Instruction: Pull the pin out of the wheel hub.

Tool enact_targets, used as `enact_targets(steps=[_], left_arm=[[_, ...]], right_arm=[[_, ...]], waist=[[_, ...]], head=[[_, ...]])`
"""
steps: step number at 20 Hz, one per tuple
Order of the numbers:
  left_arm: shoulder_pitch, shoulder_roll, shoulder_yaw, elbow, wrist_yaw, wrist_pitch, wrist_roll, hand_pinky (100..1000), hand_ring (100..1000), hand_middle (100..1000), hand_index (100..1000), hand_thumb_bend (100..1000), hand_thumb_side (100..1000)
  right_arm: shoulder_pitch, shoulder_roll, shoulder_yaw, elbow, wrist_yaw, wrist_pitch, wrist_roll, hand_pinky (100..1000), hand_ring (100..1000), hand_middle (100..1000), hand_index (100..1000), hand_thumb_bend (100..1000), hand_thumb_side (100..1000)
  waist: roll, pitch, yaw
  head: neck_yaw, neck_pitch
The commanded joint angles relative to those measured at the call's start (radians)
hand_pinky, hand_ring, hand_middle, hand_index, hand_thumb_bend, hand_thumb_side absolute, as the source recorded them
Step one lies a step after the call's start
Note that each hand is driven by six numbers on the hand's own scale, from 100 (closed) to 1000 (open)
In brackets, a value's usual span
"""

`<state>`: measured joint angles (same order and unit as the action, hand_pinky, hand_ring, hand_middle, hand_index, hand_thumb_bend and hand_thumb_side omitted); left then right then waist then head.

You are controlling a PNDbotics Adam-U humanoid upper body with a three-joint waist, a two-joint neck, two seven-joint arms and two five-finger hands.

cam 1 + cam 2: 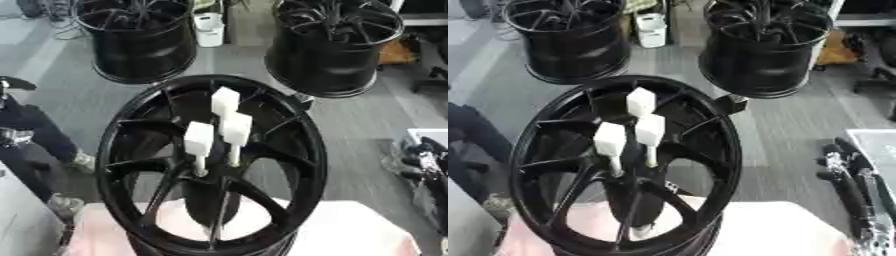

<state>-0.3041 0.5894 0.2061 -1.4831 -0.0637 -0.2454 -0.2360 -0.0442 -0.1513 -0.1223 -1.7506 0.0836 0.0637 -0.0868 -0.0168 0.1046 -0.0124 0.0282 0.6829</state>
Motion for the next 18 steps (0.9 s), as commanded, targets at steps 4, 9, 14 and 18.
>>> enact_targets(steps=[4,9,14,18], left_arm=[[0.13,-0.225,0.125,-0.291,0.125,0.171,0.056,460,492,720,774,783,420],[0.145,-0.359,0.15,-0.33,0.088,0.269,0.053,457,487,707,769,774,404],[0.149,-0.38,0.149,-0.324,0.081,0.293,0.067,452,482,705,767,776,396],[0.152,-0.389,0.148,-0.316,0.072,0.298,0.064,451,483,705,773,777,399]], right_arm=[[-0.015,0.003,-0.008,-0.019,-0.006,-0.002,-0.005,674,751,762,915,100,731],[-0.018,0.008,-0.003,-0.019,-0.009,-0.003,-0.002,674,752,763,915,100,730],[-0.02,0.008,-0.005,-0.019,-0.01,-0.003,-0.003,673,752,762,915,100,730],[-0.022,0.007,-0.002,-0.019,-0.01,-0.004,0.0,673,751,762,915,100,728]], waist=[[-0.011,0.001,-0.002],[-0.022,0.004,0.006],[-0.024,0.005,0.009],[-0.025,0.006,0.012]], head=[[-0.02,-0.027],[-0.019,-0.032],[-0.023,-0.038],[-0.022,-0.037]])
